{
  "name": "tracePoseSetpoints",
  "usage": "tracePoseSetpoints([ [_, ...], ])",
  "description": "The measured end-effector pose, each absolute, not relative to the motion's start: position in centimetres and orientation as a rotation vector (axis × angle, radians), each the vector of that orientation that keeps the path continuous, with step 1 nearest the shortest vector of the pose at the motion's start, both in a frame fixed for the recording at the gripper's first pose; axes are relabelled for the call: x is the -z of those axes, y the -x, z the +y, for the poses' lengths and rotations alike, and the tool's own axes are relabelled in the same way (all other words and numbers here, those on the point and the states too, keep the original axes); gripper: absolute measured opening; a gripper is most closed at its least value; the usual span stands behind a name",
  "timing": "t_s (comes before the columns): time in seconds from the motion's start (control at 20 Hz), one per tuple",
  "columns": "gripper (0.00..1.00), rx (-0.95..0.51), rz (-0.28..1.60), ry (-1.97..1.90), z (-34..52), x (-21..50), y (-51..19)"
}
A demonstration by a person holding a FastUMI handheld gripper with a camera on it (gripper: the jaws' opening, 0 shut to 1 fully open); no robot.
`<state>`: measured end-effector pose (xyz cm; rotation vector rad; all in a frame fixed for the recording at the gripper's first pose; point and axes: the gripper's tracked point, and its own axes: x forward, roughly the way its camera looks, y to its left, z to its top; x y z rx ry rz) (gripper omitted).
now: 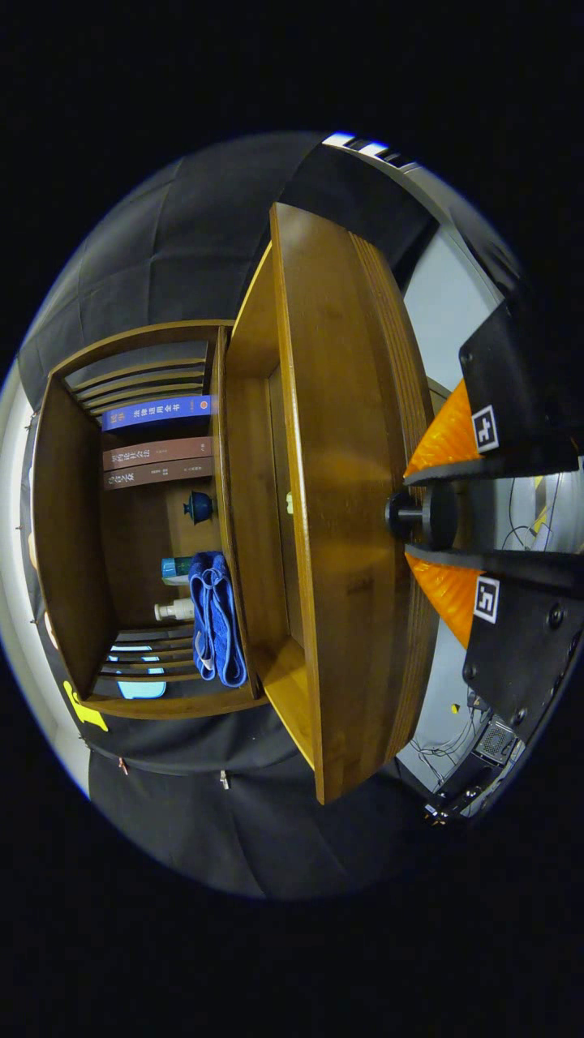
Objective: Pull open the drawer, take out the items inside it, and place them on the countertop above the cabinet.
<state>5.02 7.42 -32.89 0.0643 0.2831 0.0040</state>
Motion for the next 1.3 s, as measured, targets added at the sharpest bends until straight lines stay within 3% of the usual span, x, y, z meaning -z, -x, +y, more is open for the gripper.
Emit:
tracePoseSetpoints([
  [0.05, 0.5, 0.003, 0.266, -0.07, 7.1, 32.5, -4.9],
  [0.15, 1.0, -0.01, 0.25, -0.084, 7.4, 32.0, -5.3],
  [0.7, 0.99, -0.042, 0.224, -0.084, 7.1, 22.2, -3.4],
  [1.05, 0.99, 0.013, 0.273, 0.049, 5.9, 16.4, -7.9],
  [1.3, 1.0, 0.014, 0.452, 0.009, 7.1, 18.3, -13.0],
])
